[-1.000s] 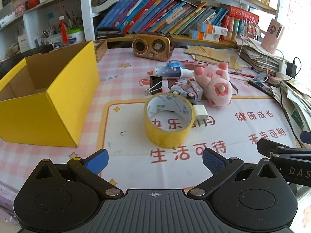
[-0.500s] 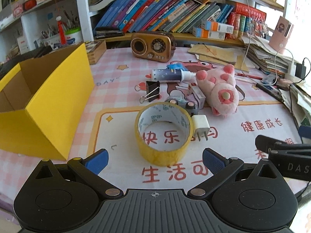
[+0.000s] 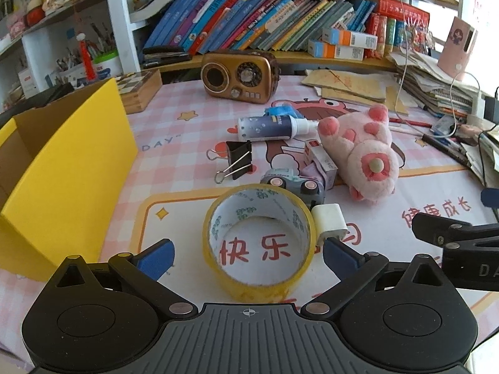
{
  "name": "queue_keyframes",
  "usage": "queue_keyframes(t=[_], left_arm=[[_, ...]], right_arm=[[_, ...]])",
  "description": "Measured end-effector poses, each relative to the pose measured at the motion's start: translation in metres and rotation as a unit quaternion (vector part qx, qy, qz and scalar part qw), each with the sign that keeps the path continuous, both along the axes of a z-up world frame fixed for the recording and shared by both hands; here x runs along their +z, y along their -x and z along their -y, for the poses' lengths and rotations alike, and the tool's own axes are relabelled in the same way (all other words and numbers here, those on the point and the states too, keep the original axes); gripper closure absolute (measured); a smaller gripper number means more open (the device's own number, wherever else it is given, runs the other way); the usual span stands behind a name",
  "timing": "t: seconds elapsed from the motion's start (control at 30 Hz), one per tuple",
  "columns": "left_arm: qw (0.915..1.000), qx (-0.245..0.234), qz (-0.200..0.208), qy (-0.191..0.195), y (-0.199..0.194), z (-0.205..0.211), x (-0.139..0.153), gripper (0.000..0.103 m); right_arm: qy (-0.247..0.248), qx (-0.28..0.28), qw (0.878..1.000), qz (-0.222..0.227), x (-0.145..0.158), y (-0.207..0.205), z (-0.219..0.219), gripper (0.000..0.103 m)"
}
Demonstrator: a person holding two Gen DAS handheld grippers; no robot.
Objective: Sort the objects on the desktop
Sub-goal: 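Grasp the yellow tape roll with the left tool while the right tool grasps the white charger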
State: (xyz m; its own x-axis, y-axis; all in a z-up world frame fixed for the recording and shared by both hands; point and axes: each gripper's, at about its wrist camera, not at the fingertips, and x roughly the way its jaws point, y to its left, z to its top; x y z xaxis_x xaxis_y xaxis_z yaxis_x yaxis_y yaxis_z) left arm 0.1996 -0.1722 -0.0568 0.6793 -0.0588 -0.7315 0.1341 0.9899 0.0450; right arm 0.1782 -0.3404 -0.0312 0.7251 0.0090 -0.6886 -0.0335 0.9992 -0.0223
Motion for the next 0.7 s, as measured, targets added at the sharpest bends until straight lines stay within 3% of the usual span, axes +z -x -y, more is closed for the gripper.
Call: queue_keyframes(t=[0.23,0.37,0.7], left_arm=[[0.9996,-0.017,-0.008,-0.02,-0.014,0.009,-0.014,0.006],[0.9996,-0.019,-0.011,-0.018,-0.018,0.009,-0.019,0.018],[0.9995,0.023,-0.002,-0.021,0.0,-0.018,-0.003,0.02]], right_arm=[[0.0,0.013,1.0,-0.01,-0.004,-0.01,-0.001,0.0],[-0.003,0.026,1.0,-0.015,-0.006,-0.013,-0.005,0.0],[-0.033,0.071,0.996,-0.031,-0.012,-0.027,-0.024,0.002]])
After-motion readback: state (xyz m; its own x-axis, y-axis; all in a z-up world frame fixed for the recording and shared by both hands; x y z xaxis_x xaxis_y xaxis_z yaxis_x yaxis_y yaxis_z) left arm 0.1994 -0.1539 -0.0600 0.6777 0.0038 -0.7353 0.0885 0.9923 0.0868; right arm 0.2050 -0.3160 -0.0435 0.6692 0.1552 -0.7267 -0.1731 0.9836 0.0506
